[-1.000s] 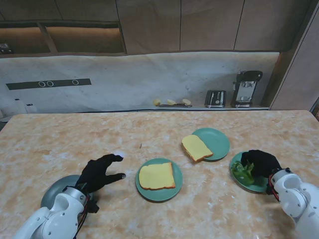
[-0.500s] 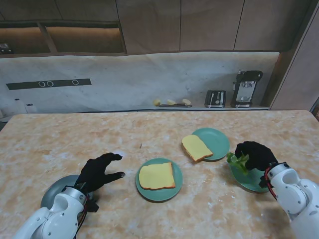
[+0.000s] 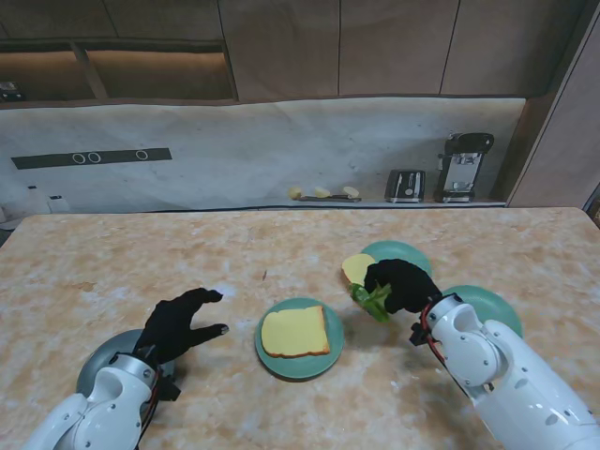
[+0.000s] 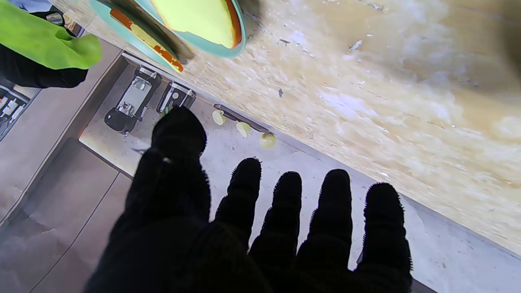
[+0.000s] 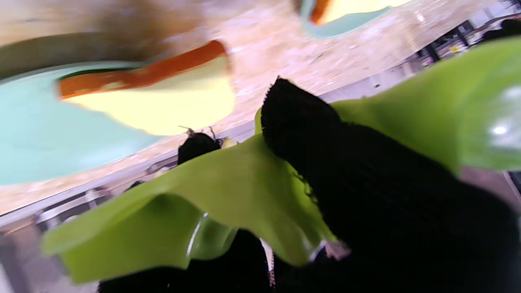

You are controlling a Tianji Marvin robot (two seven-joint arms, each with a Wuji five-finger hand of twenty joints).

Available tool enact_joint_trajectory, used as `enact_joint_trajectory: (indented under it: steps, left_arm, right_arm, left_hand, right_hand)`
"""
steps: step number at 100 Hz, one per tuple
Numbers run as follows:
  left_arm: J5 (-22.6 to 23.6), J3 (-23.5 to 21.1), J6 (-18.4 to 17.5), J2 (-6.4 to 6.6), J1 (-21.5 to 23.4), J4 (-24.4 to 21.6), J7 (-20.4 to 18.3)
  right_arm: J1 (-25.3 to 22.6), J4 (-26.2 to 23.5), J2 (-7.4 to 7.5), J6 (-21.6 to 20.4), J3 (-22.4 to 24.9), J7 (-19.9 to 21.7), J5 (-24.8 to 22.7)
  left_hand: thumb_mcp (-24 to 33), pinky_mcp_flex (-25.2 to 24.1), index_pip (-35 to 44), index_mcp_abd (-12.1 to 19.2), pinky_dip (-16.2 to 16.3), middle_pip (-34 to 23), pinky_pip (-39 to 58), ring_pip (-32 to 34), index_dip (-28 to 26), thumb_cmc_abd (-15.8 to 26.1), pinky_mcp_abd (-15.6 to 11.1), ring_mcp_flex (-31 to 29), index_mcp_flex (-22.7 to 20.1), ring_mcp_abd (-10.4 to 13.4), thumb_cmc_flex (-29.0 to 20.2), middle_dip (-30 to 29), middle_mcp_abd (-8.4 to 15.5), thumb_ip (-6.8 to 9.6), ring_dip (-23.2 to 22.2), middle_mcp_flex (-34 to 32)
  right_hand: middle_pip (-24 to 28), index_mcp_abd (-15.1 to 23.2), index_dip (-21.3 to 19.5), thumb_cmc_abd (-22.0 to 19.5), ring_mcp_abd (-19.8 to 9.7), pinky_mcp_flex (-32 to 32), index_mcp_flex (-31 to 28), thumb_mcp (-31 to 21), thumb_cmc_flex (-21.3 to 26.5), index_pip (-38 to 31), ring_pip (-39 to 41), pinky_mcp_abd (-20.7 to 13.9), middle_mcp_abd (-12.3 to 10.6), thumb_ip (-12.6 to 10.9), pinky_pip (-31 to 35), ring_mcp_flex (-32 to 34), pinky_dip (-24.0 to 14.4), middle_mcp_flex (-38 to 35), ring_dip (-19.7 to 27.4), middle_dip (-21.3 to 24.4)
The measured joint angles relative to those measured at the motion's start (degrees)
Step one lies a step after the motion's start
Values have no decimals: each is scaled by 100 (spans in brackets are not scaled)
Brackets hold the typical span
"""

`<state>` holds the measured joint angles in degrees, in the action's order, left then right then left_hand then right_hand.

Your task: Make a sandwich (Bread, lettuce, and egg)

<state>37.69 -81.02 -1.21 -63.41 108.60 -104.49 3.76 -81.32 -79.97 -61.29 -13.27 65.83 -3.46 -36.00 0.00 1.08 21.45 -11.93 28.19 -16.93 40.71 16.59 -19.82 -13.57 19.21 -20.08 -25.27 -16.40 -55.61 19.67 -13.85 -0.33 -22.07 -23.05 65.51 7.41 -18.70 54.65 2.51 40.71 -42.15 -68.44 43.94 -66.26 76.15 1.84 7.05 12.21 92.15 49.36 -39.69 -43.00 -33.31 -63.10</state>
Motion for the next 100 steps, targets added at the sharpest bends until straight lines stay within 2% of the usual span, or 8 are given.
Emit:
enact_joint_trajectory:
  steps: [25,38,52,70,100]
  left_arm:
    - [17,-63,0,-3,69,-8,33]
    - [17,-72,-4,-4,80,-8,55]
    - [19,-93,-10,-6,96,-9,58]
    - [13,-109,-39,-7,107,-9,64]
    - [1,-146,-61,-11,124,-9,66]
  right_arm:
    - [370,2,-77,-82,-804,274,304]
    - [531,45,-107,-63,-1170,268,302]
    - [789,252,-174,15,-1656,117,337]
    - [1215,738,-368,171,-2147,-186,453]
    - [1517,1060,-570,308,-2542,-332,659]
  left_hand:
    - [0,0,0,0,0,0,0,0,0,0,0,0,0,0,0,0,0,0,0,0]
    - [0,0,0,0,0,0,0,0,0,0,0,0,0,0,0,0,0,0,0,0]
    - [0,0,0,0,0,0,0,0,0,0,0,0,0,0,0,0,0,0,0,0]
    - [0,0,0,0,0,0,0,0,0,0,0,0,0,0,0,0,0,0,0,0]
    - [0,0,0,0,0,0,0,0,0,0,0,0,-1,0,0,0,0,0,-1,0]
  right_hand:
    - [2,-1,0,0,13,22,0,-15,0,-1,0,19,6,1,2,5,-6,-1,0,0]
    - [2,-1,0,0,13,22,-11,-16,0,-2,0,19,6,1,2,5,-21,-7,0,0]
    - [2,-1,0,0,13,22,-13,-18,0,-2,0,19,7,1,3,5,-59,-7,0,0]
    - [2,-1,0,0,14,22,-13,-18,1,-5,0,20,7,1,3,5,-66,-8,0,0]
    - [2,-1,0,0,25,-40,69,-18,1,-27,0,20,9,1,3,-68,-68,60,0,0]
